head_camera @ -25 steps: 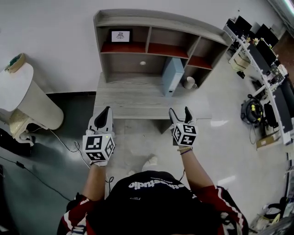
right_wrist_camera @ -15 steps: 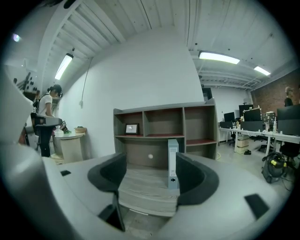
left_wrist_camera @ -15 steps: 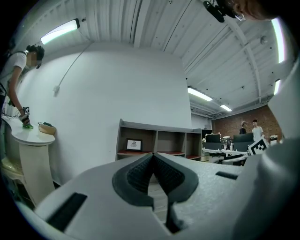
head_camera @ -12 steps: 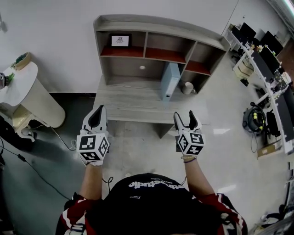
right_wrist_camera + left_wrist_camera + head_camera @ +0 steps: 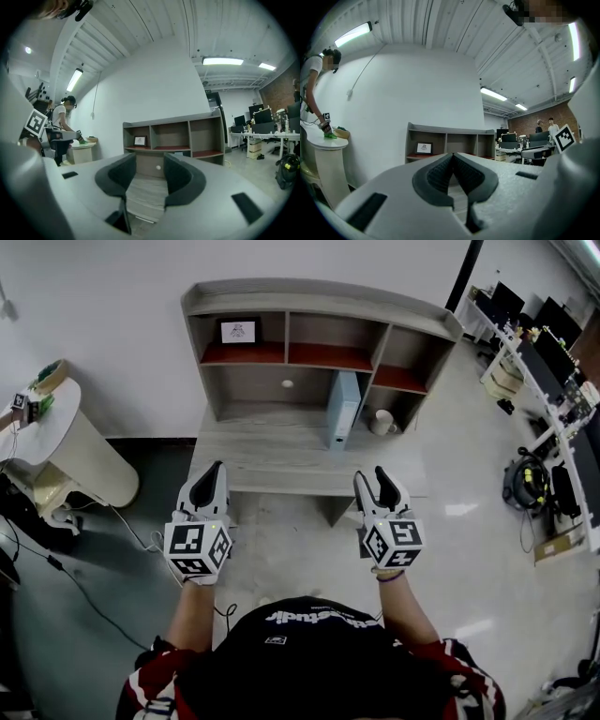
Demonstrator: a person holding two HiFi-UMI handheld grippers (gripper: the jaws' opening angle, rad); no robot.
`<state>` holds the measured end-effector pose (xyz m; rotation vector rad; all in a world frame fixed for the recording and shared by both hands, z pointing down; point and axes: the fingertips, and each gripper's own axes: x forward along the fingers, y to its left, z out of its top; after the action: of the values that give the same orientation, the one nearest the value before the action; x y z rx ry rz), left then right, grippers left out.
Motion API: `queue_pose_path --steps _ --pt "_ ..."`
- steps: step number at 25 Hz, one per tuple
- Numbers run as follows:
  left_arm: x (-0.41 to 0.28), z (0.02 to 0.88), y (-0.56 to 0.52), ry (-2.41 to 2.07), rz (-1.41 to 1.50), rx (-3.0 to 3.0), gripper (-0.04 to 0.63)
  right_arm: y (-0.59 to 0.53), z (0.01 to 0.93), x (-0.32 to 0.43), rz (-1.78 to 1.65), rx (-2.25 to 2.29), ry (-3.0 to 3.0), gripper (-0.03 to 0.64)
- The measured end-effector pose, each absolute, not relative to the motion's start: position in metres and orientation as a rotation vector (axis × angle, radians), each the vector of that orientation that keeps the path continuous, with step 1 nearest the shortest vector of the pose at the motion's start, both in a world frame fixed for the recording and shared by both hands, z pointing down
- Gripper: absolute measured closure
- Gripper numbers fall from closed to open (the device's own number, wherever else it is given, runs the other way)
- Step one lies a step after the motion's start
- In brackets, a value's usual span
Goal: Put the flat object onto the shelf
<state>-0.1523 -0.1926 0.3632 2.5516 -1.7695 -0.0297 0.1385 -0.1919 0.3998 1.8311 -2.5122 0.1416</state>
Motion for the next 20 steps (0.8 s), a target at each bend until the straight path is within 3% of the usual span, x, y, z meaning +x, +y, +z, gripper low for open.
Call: queue_pose_path --steps 5,10,20 --pt "-0.146 0.362 -0.193 -1.763 -0.032 2.558 0.589 -0.190 0.394 0.131 0.128 1.767 -2.553 0.460" --pt "-0.139 0.361 -0.194 -1.755 -0.037 2.565 0.589 -0.189 0.388 0.131 0.109 1.739 -2.576 0.548" --pt "-0.134 0.353 -0.196 -1.746 -0.053 2.590 0.589 -0.192 0.379 0.126 0.082 1.731 -2.588 0.614"
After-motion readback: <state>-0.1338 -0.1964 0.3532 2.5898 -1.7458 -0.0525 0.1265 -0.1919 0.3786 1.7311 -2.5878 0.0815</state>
